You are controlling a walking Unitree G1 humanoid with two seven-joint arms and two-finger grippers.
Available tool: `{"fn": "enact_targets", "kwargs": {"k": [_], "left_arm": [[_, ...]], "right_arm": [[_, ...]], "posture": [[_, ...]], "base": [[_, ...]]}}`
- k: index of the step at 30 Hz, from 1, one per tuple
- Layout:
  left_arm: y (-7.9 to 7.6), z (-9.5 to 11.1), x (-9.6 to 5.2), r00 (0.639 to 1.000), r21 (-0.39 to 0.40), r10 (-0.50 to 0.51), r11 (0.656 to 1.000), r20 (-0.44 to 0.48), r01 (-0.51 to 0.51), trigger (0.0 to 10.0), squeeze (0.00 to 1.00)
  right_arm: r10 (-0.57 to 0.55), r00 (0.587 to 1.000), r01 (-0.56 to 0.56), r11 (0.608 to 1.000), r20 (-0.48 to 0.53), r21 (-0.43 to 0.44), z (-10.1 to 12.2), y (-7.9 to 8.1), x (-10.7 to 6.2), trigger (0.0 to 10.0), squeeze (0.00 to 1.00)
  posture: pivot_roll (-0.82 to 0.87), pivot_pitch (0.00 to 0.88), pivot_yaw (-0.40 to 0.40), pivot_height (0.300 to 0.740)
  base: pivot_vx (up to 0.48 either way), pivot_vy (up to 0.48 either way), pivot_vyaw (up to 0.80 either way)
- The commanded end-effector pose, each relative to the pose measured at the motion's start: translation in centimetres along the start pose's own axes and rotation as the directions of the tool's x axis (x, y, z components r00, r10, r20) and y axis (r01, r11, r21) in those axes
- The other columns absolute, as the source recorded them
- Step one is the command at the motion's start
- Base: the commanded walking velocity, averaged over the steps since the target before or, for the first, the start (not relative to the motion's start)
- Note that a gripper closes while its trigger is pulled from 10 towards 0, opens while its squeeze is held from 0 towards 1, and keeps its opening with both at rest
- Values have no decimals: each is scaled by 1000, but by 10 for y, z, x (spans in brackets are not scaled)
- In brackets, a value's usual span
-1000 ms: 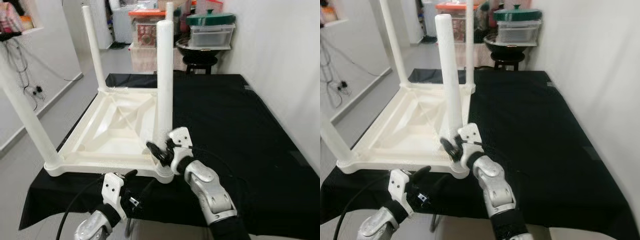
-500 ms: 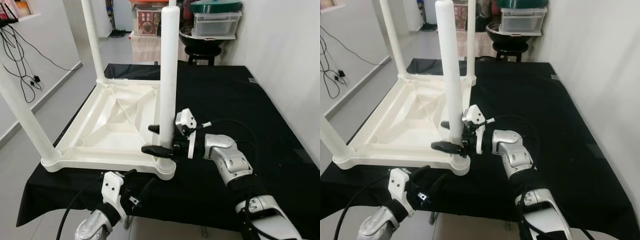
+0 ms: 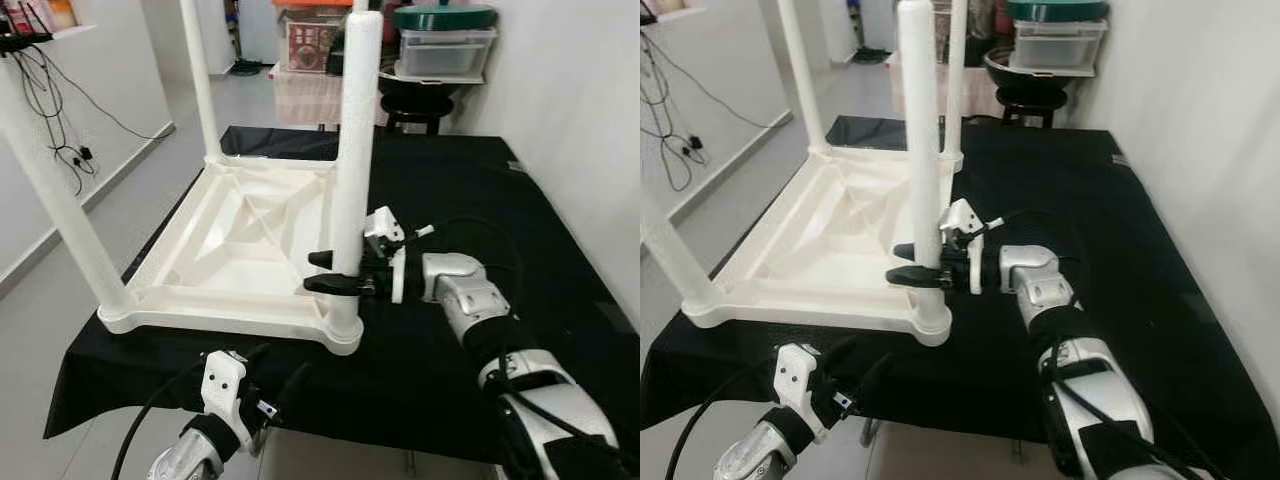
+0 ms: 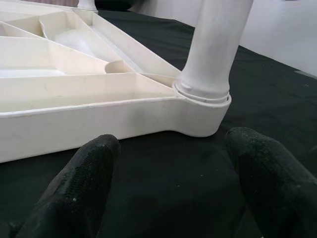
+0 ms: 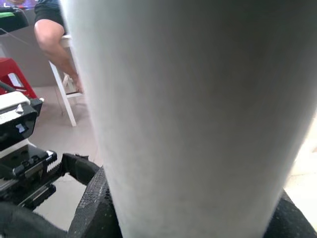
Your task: Building children table
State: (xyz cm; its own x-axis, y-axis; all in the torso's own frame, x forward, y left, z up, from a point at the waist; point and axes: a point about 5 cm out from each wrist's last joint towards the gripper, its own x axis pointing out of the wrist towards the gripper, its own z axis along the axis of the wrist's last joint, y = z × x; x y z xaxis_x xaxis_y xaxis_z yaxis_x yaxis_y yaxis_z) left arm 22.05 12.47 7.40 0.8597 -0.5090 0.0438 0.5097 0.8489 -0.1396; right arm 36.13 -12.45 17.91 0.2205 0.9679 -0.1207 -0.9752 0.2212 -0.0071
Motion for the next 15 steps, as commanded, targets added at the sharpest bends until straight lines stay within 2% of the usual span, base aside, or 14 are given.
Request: {"fn": "enact_targets", "kwargs": {"k": [1,3,5,6,7,8,9,10,11,12,13,14,15], "left_arm": [[-2,0,-1,1000,4,-3,1000,-9,3,10000,0],[-2,0,-1,1000,3,-3,1000,-9,3,10000,0],[-2,0,-1,1000,1,-2,1000,-8,2,10000,0],[-2,0,-1,1000,1,-2,1000,-8,2,10000,0],[-1,1,-2,1000,1,0,1000,-6,0,10000,0],[-1,1,-2,1000,1,0,1000,-6,0,10000,0],[1,2,-4,1000,2,4,1000,-5,-4,10000,0],[3,2,-4,1000,3,3,1000,-7,-3,10000,0],[4,2,-4,1000,3,3,1000,-9,-3,10000,0],[5,2,-4,1000,3,2,1000,-10,-2,10000,0],[5,2,-4,1000,3,2,1000,-10,-2,10000,0],[6,2,-4,1000,5,0,1000,-13,0,10000,0],[6,2,-2,1000,5,-3,1000,-15,3,10000,0]], "right_arm": [[26,1000,-26,1000,15,12,2,0,-2,0,0],[-1,1000,1,1000,18,16,-2,-1,-5,0,0],[-112,993,111,993,24,33,-17,3,-4,0,0],[-112,993,111,993,24,33,-17,3,-4,0,0],[-263,965,263,963,-10,61,-36,9,3,0,0],[-263,965,263,963,-10,61,-36,9,3,0,0],[-748,642,766,636,-171,92,-82,25,9,0,0],[-777,594,803,589,-208,91,-97,49,19,0,0],[-769,601,797,595,-216,100,-103,65,27,0,0],[-738,642,765,634,-207,113,-104,74,33,0,0],[-738,642,765,634,-207,113,-104,74,33,0,0],[-708,676,735,667,-206,122,-104,76,41,0,0],[-713,671,738,668,-203,96,-100,68,45,0,0]], "posture": [[32,3,-37,740],[28,5,-41,740],[23,8,-46,740],[23,8,-46,740],[13,13,-41,740],[13,13,-41,740],[4,16,-33,740],[8,21,-20,740],[6,19,-16,740],[6,19,-16,740],[6,19,-16,740],[-9,5,-4,740],[-4,2,-4,740]], "base": [[0,0,0],[0,0,0],[0,0,0],[0,0,0],[0,0,0],[0,0,0],[0,0,0],[0,0,0],[0,0,0],[0,0,0],[0,0,0],[0,0,0],[0,0,0]]}}
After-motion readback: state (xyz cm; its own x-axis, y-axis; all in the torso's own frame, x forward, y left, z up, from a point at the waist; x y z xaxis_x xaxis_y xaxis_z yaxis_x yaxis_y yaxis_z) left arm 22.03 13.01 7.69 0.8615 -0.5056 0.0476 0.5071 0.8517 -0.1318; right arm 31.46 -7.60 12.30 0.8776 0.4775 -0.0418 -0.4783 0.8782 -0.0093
